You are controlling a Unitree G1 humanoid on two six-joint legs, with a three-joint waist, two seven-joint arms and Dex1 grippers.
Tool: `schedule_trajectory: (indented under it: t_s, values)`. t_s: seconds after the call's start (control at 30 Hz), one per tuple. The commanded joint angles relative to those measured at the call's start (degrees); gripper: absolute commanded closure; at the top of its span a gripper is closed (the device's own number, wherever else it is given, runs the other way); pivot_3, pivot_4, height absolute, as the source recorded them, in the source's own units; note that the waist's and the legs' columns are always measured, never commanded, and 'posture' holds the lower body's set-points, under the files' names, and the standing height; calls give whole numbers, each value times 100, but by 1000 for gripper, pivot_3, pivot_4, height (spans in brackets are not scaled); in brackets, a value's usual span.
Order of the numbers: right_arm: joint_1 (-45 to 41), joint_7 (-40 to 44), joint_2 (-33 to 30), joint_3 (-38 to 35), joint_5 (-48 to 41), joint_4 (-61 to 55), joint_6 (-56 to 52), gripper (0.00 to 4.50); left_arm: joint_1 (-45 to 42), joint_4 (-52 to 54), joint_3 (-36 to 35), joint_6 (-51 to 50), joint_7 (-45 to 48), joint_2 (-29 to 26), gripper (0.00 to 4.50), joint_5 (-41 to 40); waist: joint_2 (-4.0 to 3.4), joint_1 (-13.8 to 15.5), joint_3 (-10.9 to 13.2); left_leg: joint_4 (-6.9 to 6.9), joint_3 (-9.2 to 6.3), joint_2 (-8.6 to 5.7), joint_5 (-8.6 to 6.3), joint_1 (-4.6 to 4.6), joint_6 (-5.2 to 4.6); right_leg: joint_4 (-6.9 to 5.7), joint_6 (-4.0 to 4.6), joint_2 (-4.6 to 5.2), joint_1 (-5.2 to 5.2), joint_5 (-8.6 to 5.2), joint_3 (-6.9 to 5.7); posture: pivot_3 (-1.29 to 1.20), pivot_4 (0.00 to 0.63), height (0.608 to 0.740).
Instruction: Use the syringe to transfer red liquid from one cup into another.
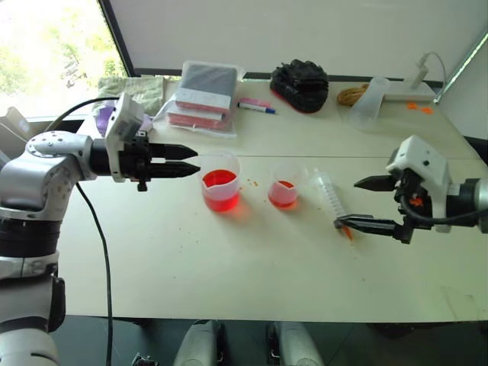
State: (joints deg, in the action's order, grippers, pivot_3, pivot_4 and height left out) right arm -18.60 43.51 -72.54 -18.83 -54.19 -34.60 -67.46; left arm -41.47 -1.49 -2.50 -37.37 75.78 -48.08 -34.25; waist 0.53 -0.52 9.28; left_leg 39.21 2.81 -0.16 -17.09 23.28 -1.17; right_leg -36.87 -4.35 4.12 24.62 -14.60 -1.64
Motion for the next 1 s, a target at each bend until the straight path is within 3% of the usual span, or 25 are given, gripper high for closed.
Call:
schedule_trajectory:
  t_s: [0.03, 0.13, 0.3, 0.43, 0.6, 0.77, 1.0]
  values:
    - [-213, -79, -134, -11, 24, 90, -104, 53, -159, 159, -53, 3, -47, -8, 2564, -30, 0, -1, 0, 0, 0, 0, 0, 0, 0, 0, 0, 0, 0, 0, 0, 0, 150, 740]
    - [-377, -338, -211, 241, 322, 124, -137, 53, -153, 183, -48, 3, -69, 12, 2564, -46, 0, -4, 0, 0, 0, 0, 0, 0, 0, 0, 0, -1, 0, 0, 0, 0, 150, 740]
    - [-1976, -978, 500, 1095, 266, 933, -1124, 53, -269, 58, 17, 110, -37, 84, 2564, 19, 1, -27, 0, 4, 1, 0, 0, -1, 0, -4, 0, -1, 0, 0, 1, 0, 150, 740]
    - [-3617, -1418, 1460, 2002, 277, 2136, -2431, 53, -327, -19, 71, 202, -53, 167, 2564, 62, -4, -34, -1, 4, 5, 1, 1, -3, 1, -15, 1, -2, 7, 0, 6, 0, 150, 740]
    - [-4703, -2363, 1705, 3479, -40, 4464, -2504, 53, -284, 22, 55, 226, -109, 240, 2564, 72, -2, 19, -1, 3, 5, -7, 1, 13, 1, -10, 2, 6, 20, -1, 2, 0, 150, 740]
    - [-5423, -3210, 2170, 4357, -114, 6305, -2504, 53, -138, 169, -33, 206, -214, 238, 2564, 38, -2, -30, -1, 2, 17, -15, -1, 16, -2, -8, 1, 17, 24, 0, 2, 0, 150, 740]
    - [-5693, -3699, 2785, 4636, -297, 7000, -2504, 53, 161, 506, -219, 105, -442, 161, 2564, -70, -3, -55, -1, 0, 16, -11, -1, 14, -4, -19, -1, 11, 27, 1, 1, 0, 150, 740]
